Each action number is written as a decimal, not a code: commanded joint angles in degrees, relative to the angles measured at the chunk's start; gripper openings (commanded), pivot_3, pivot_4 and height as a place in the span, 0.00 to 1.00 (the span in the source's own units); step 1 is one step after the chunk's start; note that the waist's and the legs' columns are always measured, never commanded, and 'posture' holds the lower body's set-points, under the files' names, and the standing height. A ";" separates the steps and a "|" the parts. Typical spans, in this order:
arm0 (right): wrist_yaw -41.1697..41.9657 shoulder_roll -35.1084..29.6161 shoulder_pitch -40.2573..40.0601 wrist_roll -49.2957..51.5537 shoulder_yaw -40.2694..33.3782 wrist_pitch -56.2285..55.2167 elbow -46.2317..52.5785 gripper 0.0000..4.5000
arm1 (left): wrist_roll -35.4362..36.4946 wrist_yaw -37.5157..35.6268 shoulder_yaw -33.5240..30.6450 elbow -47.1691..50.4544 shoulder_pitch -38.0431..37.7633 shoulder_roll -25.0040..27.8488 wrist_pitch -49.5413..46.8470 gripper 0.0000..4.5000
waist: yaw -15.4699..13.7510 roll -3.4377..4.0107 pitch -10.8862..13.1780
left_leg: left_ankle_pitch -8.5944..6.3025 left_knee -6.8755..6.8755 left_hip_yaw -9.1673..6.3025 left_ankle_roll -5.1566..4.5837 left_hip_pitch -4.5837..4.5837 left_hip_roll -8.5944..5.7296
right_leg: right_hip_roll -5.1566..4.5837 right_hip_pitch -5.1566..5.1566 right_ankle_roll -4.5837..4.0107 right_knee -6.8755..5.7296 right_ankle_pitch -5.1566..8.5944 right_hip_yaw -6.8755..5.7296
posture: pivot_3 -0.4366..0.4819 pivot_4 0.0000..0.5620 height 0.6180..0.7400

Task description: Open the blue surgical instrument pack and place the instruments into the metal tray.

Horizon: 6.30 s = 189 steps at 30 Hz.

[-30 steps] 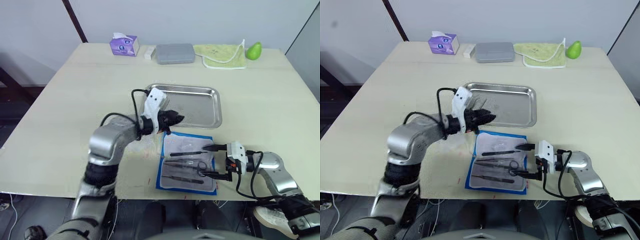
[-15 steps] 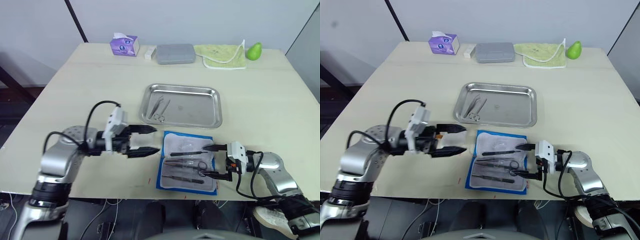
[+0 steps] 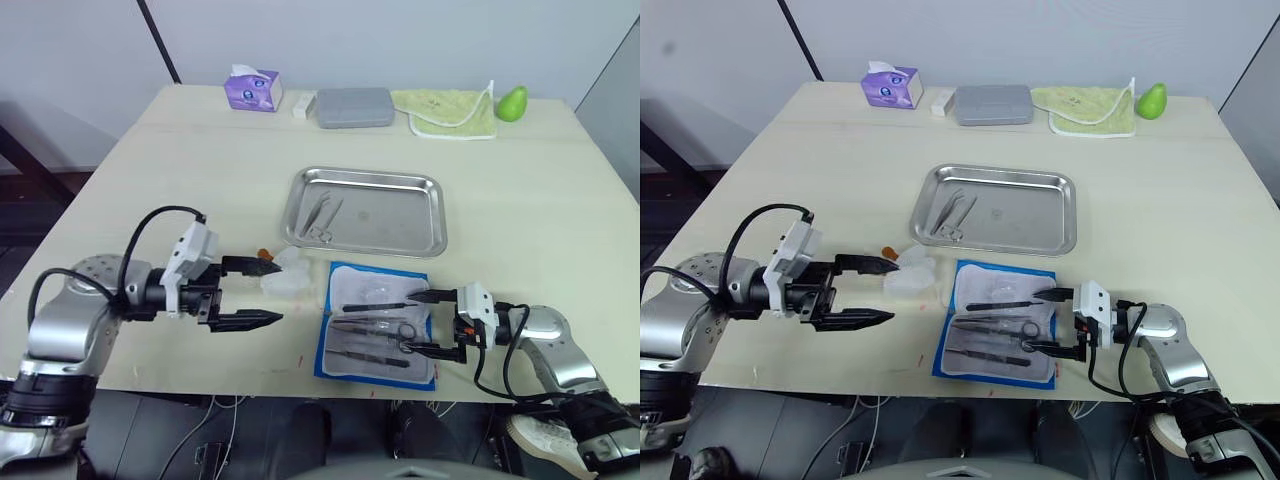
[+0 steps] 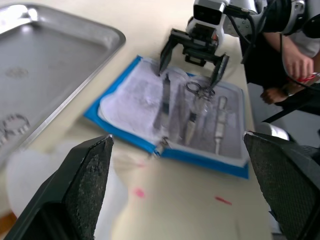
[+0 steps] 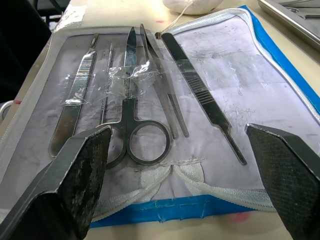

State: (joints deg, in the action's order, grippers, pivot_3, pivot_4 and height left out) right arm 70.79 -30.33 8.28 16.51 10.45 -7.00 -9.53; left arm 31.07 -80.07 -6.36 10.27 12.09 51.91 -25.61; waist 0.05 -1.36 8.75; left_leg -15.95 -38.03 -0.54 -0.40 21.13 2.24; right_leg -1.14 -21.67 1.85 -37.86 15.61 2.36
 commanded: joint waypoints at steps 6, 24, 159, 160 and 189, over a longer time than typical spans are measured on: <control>0.27 -0.31 -1.72 -2.12 1.57 1.10 -3.94 1.00 | -6.37 6.83 11.91 3.77 6.64 -4.56 -2.25 0.98 | -0.20 -0.05 0.01 | 0.00 -0.03 0.06 -0.01 0.04 -0.05 | 0.07 0.00 0.14 0.00 -0.08 -0.02 | 0.48 0.27 1.00; -0.12 0.96 -2.75 -2.32 1.95 0.27 -3.58 1.00 | -20.84 9.69 26.17 -7.32 14.54 -14.44 6.86 0.42 | 0.44 -0.06 0.03 | 0.00 -0.02 0.09 -0.01 0.03 -0.09 | 0.19 -0.01 0.18 -0.02 -0.11 0.00 | 0.48 0.27 1.00; -0.57 -2.99 2.50 -6.74 7.51 1.91 -10.03 1.00 | -26.03 76.50 7.96 -17.91 34.70 -48.55 -39.25 0.01 | 0.71 -0.45 -0.24 | 0.04 0.24 -0.03 0.06 -0.28 -0.14 | 0.11 0.12 0.16 -0.09 -0.11 0.06 | 0.48 0.27 1.00; -0.61 -2.95 2.43 -6.77 7.54 1.73 -10.16 1.00 | -26.02 76.73 7.85 -18.00 34.70 -48.68 -39.29 0.01 | 0.71 -0.46 -0.24 | 0.04 0.24 -0.03 0.07 -0.28 -0.14 | 0.10 0.12 0.16 -0.09 -0.11 0.06 | 0.48 0.27 1.00; -0.98 -2.61 2.57 -6.61 7.43 1.35 -10.17 1.00 | -23.72 76.91 5.95 -14.56 32.75 -49.79 -39.25 0.55 | 0.72 -0.45 -0.27 | 0.05 0.24 -0.05 0.10 -0.29 -0.13 | 0.10 0.13 0.17 -0.09 -0.12 0.05 | 0.48 0.27 1.00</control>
State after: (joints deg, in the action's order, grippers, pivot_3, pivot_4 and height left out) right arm 71.00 -31.84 13.70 15.78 15.27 -8.17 -13.49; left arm 6.13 -2.32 0.17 -8.57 44.59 2.73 -64.85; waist 0.77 -1.80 8.48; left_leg -15.90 -37.79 -0.58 -0.30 20.84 2.12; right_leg -1.04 -21.54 2.02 -37.94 15.49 2.41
